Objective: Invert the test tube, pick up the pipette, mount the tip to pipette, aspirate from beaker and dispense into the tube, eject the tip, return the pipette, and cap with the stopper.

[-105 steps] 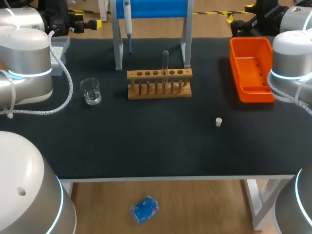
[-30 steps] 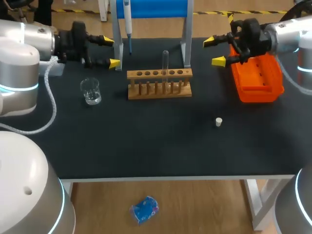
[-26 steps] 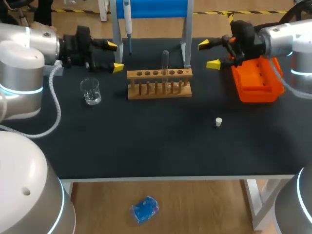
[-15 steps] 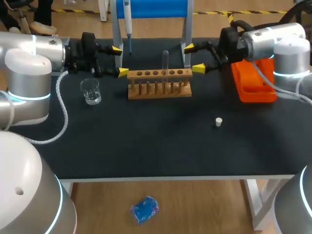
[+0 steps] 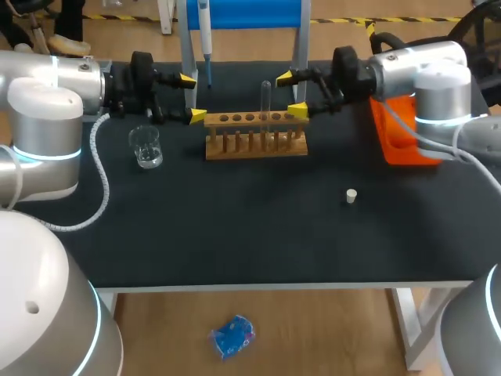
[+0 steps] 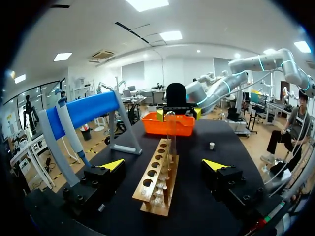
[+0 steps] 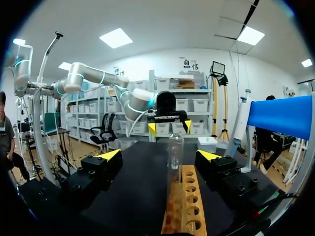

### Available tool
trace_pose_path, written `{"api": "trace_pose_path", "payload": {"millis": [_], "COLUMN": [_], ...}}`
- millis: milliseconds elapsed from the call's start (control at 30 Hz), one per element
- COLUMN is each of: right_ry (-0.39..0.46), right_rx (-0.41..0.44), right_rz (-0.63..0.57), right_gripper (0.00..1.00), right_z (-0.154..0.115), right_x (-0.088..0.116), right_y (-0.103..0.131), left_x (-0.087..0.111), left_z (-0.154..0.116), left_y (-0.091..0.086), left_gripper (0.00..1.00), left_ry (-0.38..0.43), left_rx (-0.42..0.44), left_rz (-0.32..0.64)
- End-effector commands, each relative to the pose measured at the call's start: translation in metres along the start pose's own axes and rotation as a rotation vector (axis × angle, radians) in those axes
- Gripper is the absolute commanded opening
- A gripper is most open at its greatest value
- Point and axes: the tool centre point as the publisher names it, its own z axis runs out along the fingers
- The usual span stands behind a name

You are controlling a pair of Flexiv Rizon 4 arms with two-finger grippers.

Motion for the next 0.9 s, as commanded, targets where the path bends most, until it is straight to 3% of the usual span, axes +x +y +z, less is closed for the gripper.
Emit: {"api": "trace_pose_path", "payload": {"millis": [33,900], "right_ry": [-0.014,-0.095], "right_rx": [0.007,0.012], "right_rz": [-0.001,-0.007], "right_gripper": [1.0,1.0], "right_z": [0.006,0.034], "right_x": [0.0,-0.014], "right_y": [0.002,-0.008], "left_x": [0.001,0.001], "left_z": [0.0,0.0], "left_y": [0.0,0.0], "left_gripper": [1.0,1.0], "left_ry": [-0.003,-0.003], "left_rx": [0.001,0.001], "left_rz": [0.001,0.001]}}
